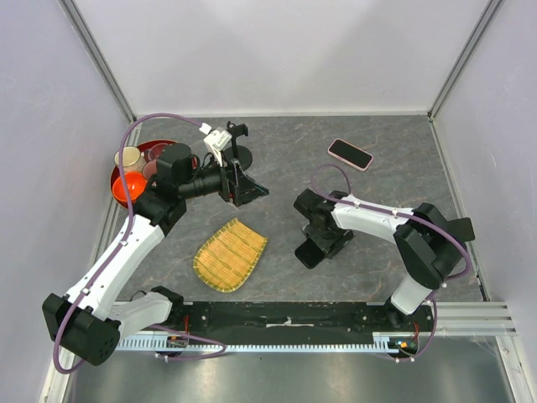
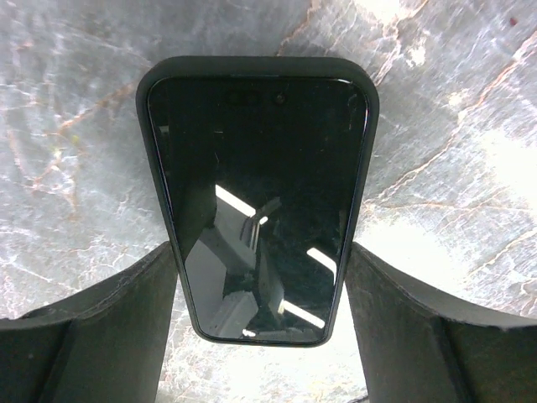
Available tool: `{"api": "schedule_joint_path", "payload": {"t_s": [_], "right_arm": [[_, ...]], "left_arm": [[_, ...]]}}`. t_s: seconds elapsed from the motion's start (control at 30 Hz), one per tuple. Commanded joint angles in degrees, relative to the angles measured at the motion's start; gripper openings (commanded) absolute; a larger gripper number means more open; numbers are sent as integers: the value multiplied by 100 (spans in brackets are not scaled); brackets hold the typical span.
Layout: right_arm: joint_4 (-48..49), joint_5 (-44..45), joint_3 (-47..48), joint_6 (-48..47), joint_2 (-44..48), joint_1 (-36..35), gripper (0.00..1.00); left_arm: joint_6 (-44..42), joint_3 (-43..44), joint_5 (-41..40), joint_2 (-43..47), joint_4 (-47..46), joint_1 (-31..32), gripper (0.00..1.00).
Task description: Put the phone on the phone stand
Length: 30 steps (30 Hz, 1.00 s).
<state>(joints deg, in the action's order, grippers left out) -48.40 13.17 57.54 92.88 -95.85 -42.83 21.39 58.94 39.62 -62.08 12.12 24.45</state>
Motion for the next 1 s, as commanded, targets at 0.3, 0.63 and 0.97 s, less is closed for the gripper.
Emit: {"api": "schedule_joint_path", "payload": {"t_s": [0.3, 0.63, 0.97], "right_arm": [[-872, 2012, 363, 704, 795, -287, 0], [-3418, 4684, 943, 2715, 1060, -393, 0], [-3518, 5846, 978, 1331, 2009, 1247, 0]], "left_arm": [[-100, 30, 169, 48, -131, -1, 84], [-91, 21, 178, 3, -140, -1, 84], [-56, 4, 222, -102, -157, 25, 84]]}}
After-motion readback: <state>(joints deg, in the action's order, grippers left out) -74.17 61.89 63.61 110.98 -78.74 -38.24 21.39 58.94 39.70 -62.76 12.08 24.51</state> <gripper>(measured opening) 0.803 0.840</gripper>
